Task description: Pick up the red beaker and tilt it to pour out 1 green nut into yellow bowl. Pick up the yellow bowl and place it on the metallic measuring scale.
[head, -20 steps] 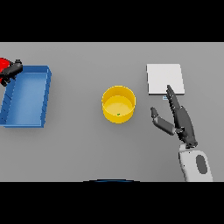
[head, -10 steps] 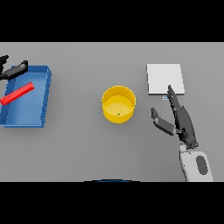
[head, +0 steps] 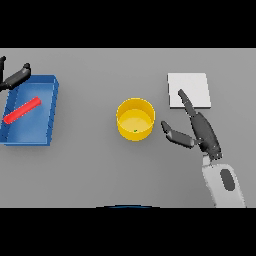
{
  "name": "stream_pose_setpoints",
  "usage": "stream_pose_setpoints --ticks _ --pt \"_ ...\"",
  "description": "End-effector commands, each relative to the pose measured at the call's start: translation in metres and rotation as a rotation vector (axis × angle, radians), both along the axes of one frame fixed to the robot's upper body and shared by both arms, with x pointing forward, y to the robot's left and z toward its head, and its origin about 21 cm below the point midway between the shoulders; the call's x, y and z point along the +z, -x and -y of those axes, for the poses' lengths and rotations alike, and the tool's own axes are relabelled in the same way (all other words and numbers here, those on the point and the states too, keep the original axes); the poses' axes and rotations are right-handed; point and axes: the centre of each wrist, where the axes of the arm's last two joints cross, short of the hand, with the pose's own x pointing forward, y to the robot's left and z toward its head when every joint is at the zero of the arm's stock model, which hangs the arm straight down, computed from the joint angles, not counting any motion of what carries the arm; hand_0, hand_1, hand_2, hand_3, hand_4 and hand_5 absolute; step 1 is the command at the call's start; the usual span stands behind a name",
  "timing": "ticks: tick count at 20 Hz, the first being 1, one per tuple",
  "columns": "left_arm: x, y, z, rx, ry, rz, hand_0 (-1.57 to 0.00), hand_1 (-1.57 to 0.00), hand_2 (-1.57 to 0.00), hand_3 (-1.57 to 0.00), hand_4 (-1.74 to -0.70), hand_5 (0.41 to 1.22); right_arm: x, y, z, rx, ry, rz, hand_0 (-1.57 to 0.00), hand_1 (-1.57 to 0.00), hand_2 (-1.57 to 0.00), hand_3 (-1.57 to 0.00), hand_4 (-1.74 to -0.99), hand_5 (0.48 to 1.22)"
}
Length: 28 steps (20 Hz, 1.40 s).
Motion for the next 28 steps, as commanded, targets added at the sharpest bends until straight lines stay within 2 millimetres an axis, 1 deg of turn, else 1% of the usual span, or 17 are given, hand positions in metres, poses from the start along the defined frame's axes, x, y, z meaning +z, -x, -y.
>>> stream_pose_setpoints --ticks 1,2,4,5,6,7,8,9,11,13,16,17,19,21,22,25,28 --pt "0.0 0.001 0.002 -0.017 0.004 0.006 -0.01 -0.01 -0.01 -0.01 -0.72 0.693 0.01 -0.007 0.0 0.064 0.035 0.021 -0.01 0.0 0.0 0.0 -1.174 0.68" --pt "0.0 0.003 0.003 -0.018 0.01 0.012 -0.01 -0.01 -0.01 0.0 -0.73 0.7 0.014 -0.014 -0.001 0.113 0.071 0.014 -0.01 0.0 0.0 0.0 -1.202 0.683" --pt "0.001 0.002 0.001 -0.01 0.013 0.02 -0.01 -0.01 0.0 0.0 -0.74 0.709 0.024 -0.026 -0.007 0.207 0.208 0.037 0.0 0.0 0.0 0.0 -1.254 0.666" --pt "-0.001 0.004 0.001 -0.01 0.004 0.014 0.0 0.0 0.0 0.0 -0.74 0.709 0.026 -0.031 -0.012 0.234 0.285 0.033 0.0 0.0 0.0 0.0 -1.26 0.656" --pt "-0.004 0.006 0.002 -0.013 0.012 0.012 0.0 0.0 0.0 0.0 -0.74 0.709 0.028 -0.034 -0.014 0.251 0.337 0.031 0.0 0.0 0.0 0.0 -1.255 0.648" --pt "-0.006 0.006 0.003 -0.017 0.02 0.011 0.0 0.0 0.0 0.0 -0.74 0.709 0.031 -0.039 -0.016 0.3 0.432 0.051 0.0 0.0 0.0 0.0 -1.243 0.638" --pt "-0.006 0.006 0.002 -0.013 0.022 0.01 0.0 0.0 0.0 0.0 -0.75 0.709 0.032 -0.041 -0.025 0.339 0.503 0.069 0.0 0.0 0.0 0.0 -1.234 0.627" --pt "-0.006 0.005 0.001 -0.012 0.022 0.015 0.0 0.0 0.0 0.0 -0.75 0.711 0.035 -0.045 -0.028 0.371 0.556 0.087 0.0 0.0 0.0 0.0 -1.23 0.62" --pt "-0.002 0.004 -0.001 -0.021 0.019 0.022 0.0 0.0 0.0 0.0 -0.75 0.713 0.043 -0.049 -0.034 0.441 0.632 0.108 0.0 0.0 0.0 0.0 -1.229 0.616" --pt "-0.004 0.005 0.0 -0.035 0.026 0.023 0.0 0.0 0.0 0.0 -0.75 0.714 0.047 -0.056 -0.041 0.504 0.704 0.121 0.0 0.0 0.0 0.0 -1.234 0.62" --pt "-0.007 0.007 -0.004 -0.02 0.035 0.02 0.0 0.0 0.0 0.0 -0.76 0.717 0.052 -0.06 -0.052 0.589 0.798 0.12 0.0 0.0 0.0 0.0 -1.218 0.636" --pt "-0.004 0.006 -0.006 -0.02 0.044 0.027 0.0 0.0 0.0 0.0 -0.76 0.72 0.05 -0.061 -0.056 0.613 0.824 0.114 0.0 0.0 0.0 0.0 -1.212 0.638" --pt "-0.004 0.003 -0.004 -0.025 0.06 0.045 0.0 0.0 0.0 0.0 -0.77 0.721 0.048 -0.065 -0.066 0.652 0.87 0.107 0.0 0.0 0.0 0.0 -1.212 0.645" --pt "-0.004 0.005 -0.009 -0.027 0.068 0.048 0.0 0.0 0.0 0.0 -0.78 0.722 0.044 -0.068 -0.065 0.673 0.889 0.095 0.0 0.0 0.0 0.0 -1.217 0.651" --pt "-0.006 0.006 -0.01 -0.025 0.069 0.041 0.0 0.0 0.0 0.0 -0.78 0.725 0.039 -0.069 -0.07 0.69 0.896 0.092 0.0 0.0 0.0 0.0 -1.22 0.651" --pt "-0.004 0.004 -0.005 -0.03 0.08 0.051 0.0 0.0 0.0 0.0 -0.8 0.728 0.039 -0.075 -0.07 0.713 0.931 0.09 0.0 0.0 0.0 0.0 -1.234 0.66" --pt "-0.006 0.003 -0.002 -0.022 0.08 0.047 0.0 0.0 0.0 0.0 -0.8 0.725 0.029 -0.074 -0.074 0.743 0.97 0.062 0.0 0.0 0.0 0.0 -1.256 0.673"
